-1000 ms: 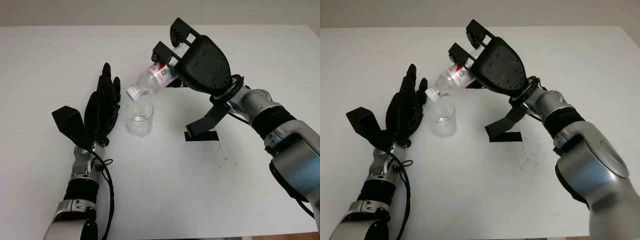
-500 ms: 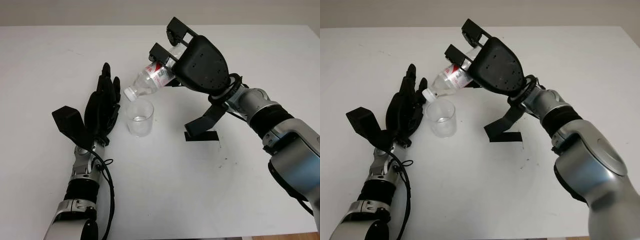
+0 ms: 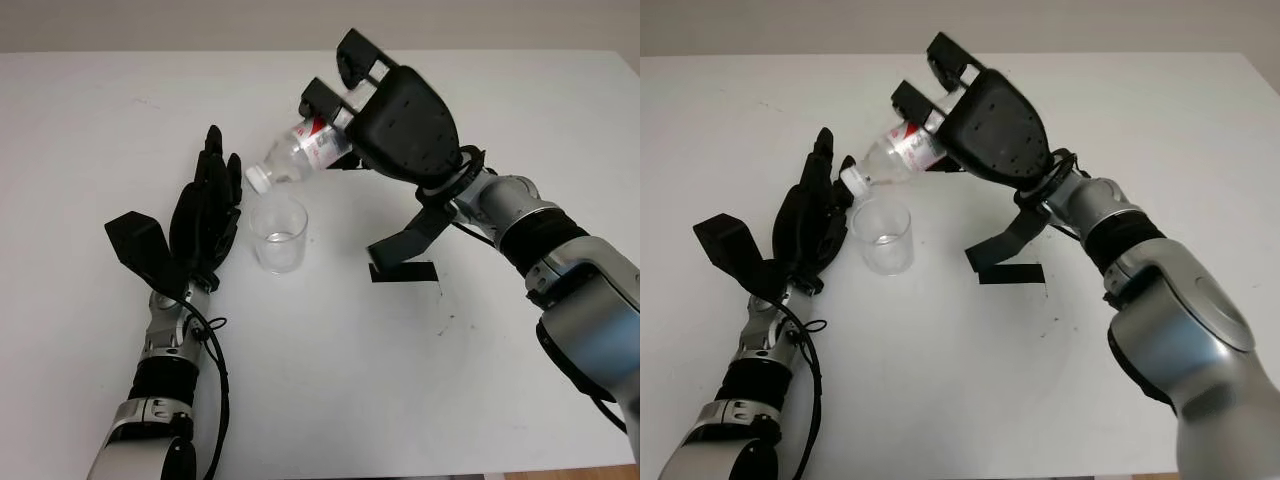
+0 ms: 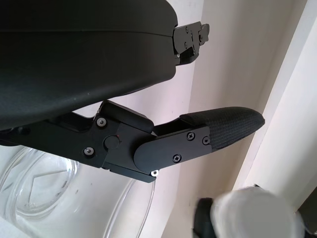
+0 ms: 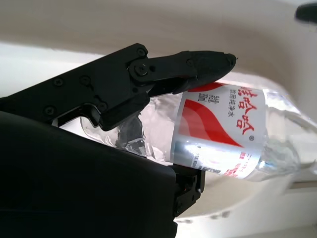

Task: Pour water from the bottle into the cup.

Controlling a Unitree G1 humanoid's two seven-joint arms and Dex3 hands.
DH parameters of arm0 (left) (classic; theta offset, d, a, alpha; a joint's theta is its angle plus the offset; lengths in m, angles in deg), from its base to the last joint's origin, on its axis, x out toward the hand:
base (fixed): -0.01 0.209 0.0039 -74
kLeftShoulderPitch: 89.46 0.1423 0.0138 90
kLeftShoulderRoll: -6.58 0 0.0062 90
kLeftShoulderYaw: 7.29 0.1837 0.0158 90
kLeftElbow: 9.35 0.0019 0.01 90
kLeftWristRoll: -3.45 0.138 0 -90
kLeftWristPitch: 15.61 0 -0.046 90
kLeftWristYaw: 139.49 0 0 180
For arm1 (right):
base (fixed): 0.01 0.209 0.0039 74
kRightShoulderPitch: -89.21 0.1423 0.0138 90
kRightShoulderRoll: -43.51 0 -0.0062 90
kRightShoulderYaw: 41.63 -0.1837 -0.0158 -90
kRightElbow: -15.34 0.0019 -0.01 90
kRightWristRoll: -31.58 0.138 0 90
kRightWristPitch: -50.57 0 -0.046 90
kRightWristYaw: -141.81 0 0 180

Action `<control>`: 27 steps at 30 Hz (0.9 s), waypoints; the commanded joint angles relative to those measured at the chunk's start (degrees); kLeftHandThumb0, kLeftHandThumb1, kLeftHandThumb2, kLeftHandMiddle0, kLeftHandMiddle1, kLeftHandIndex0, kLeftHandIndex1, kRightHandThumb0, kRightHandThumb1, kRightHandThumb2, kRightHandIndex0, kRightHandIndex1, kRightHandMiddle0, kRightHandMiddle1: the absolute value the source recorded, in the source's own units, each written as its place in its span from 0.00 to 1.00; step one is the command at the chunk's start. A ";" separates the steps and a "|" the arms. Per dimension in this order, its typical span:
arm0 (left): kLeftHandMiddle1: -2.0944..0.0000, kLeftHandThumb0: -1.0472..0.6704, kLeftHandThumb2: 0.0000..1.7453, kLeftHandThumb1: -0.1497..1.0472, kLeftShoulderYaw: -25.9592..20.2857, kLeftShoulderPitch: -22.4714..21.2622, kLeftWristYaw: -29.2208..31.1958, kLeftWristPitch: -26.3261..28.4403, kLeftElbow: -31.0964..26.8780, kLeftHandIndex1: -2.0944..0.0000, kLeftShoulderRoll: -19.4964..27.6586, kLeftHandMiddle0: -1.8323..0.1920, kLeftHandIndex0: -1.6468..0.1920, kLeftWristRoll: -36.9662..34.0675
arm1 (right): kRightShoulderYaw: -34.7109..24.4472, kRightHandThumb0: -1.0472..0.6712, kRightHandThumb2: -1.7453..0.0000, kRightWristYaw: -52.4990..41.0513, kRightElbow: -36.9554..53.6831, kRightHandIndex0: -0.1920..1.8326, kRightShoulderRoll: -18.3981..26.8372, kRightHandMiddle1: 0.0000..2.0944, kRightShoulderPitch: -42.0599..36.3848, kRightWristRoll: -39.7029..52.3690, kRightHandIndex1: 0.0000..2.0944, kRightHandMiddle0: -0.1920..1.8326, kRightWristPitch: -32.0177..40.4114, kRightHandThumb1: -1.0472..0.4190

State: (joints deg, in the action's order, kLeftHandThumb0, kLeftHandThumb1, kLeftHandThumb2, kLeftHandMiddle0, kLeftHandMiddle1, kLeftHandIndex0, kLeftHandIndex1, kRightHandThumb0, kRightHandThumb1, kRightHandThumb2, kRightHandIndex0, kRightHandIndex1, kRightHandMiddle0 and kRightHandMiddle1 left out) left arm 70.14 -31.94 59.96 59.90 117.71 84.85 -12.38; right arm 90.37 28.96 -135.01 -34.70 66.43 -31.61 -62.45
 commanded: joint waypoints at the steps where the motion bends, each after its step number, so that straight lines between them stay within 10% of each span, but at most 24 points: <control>1: 0.97 0.10 0.39 1.00 -0.17 2.08 0.37 0.30 2.17 0.99 -0.32 0.98 1.00 -0.33 | -2.56 0.32 0.76 -1.08 0.62 0.70 0.15 1.00 -1.70 3.02 1.00 0.47 -1.08 0.00; 14: 0.97 0.11 0.40 1.00 0.15 1.85 0.55 0.74 1.87 0.99 0.19 0.99 1.00 0.28 | -23.44 0.37 0.77 -28.06 12.87 0.78 -4.78 1.00 -16.37 34.28 1.00 0.51 -6.83 0.00; 27: 0.97 0.10 0.40 1.00 0.71 2.11 0.04 2.34 0.61 0.98 0.01 0.98 0.99 0.62 | -37.89 0.38 0.73 -58.80 44.30 0.74 -12.45 1.00 -32.66 58.66 1.00 0.54 16.56 0.00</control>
State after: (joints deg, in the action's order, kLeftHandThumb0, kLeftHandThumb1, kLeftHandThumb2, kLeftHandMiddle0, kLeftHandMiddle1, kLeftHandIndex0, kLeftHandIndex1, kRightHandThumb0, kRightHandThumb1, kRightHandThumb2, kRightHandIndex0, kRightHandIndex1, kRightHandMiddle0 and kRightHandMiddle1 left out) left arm 70.44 -32.10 60.06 61.49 117.20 85.13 -12.00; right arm 53.86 -28.20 -95.02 -46.47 35.03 25.21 -48.64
